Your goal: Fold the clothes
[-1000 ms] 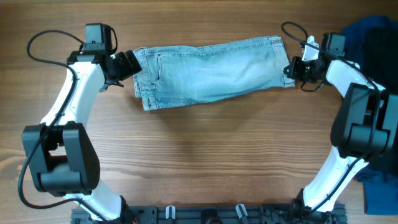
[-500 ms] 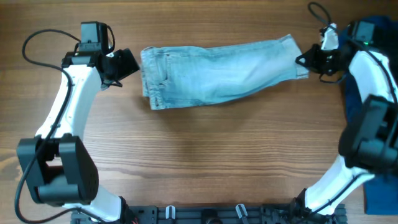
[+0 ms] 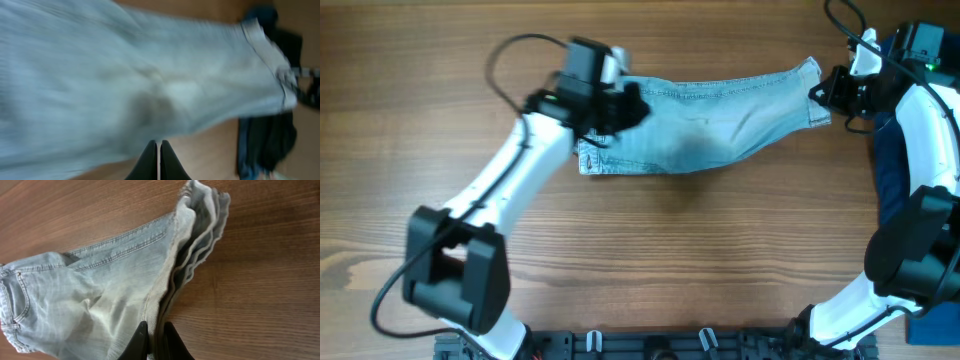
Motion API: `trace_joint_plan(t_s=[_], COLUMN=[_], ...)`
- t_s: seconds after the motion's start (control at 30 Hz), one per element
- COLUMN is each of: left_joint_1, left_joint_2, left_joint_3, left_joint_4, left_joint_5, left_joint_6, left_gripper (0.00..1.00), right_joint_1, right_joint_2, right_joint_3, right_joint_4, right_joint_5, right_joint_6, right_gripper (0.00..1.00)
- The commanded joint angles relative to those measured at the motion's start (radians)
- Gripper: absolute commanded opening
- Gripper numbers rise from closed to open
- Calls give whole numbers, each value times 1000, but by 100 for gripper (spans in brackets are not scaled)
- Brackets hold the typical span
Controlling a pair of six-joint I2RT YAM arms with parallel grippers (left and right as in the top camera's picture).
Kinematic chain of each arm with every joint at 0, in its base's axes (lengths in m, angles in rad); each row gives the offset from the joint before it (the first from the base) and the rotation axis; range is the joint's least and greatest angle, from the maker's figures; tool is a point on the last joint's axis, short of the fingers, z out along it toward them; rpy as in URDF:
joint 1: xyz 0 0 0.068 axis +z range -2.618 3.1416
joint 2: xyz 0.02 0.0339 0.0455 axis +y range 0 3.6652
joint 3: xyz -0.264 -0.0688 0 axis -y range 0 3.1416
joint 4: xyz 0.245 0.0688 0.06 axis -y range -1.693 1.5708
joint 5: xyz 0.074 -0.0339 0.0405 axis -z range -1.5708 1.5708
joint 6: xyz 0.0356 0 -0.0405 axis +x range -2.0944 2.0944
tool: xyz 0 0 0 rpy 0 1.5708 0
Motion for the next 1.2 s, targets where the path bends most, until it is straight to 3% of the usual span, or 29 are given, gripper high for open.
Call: trace_joint_plan(t_s=[0.0, 0.33, 0.63, 1.17], left_joint_1=[-91, -172, -178, -246], left_joint_2=[67, 257, 276, 428], left_joint_3=[-1, -1, -1, -1], left_joint_4=[29, 146, 290, 289], left_joint_5=[30, 57, 94, 94], left_joint_6=[-46, -99, -154, -154], left_gripper=[4, 4, 4, 4], right_joint_1=[12, 13, 26, 41], right_joint_2=[-11, -11, -10, -10], right_joint_3=[3, 3, 3, 2], right_joint_4=[-1, -5, -6, -5], right_joint_5=[2, 2, 2, 3], right_joint_6=[-5, -3, -5, -5], right_gripper=[4, 4, 4, 4])
